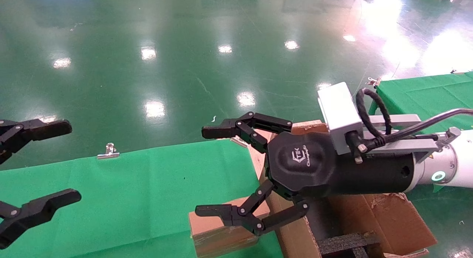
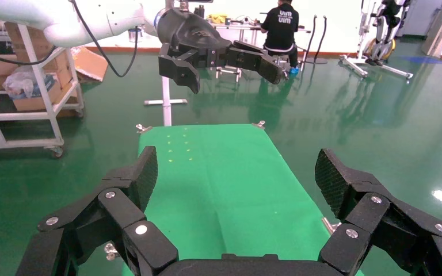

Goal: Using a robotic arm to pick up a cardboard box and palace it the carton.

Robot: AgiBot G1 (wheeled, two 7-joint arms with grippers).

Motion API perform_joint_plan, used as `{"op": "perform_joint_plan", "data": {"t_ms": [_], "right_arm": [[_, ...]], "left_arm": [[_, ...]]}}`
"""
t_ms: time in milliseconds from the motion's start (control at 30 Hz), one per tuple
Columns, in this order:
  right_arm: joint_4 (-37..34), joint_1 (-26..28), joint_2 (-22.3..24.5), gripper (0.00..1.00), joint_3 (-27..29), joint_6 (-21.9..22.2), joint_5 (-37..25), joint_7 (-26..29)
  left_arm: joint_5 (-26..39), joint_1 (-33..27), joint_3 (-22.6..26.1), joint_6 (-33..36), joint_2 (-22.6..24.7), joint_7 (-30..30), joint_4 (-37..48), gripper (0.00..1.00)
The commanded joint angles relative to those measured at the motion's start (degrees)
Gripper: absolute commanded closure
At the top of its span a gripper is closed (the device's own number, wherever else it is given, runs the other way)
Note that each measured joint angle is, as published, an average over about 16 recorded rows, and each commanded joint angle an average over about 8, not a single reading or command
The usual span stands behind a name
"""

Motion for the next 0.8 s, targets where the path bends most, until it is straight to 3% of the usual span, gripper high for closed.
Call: {"op": "perform_joint_plan", "data": {"t_ms": [33,367,400,633,667,800], "right_arm": [[0.0,0.0,0.0,0.00,0.0,0.0,0.0,0.0],[0.0,0.0,0.0,0.00,0.0,0.0,0.0,0.0],[0.0,0.0,0.0,0.00,0.0,0.0,0.0,0.0],[0.0,0.0,0.0,0.00,0.0,0.0,0.0,0.0],[0.0,0.0,0.0,0.00,0.0,0.0,0.0,0.0],[0.0,0.0,0.0,0.00,-0.1,0.0,-0.2,0.0]], "left_arm": [[0.0,0.0,0.0,0.0,0.0,0.0,0.0,0.00],[0.0,0.0,0.0,0.0,0.0,0.0,0.0,0.00],[0.0,0.0,0.0,0.0,0.0,0.0,0.0,0.07],[0.0,0.0,0.0,0.0,0.0,0.0,0.0,0.95],[0.0,0.0,0.0,0.0,0.0,0.0,0.0,1.00],[0.0,0.0,0.0,0.0,0.0,0.0,0.0,1.00]]}}
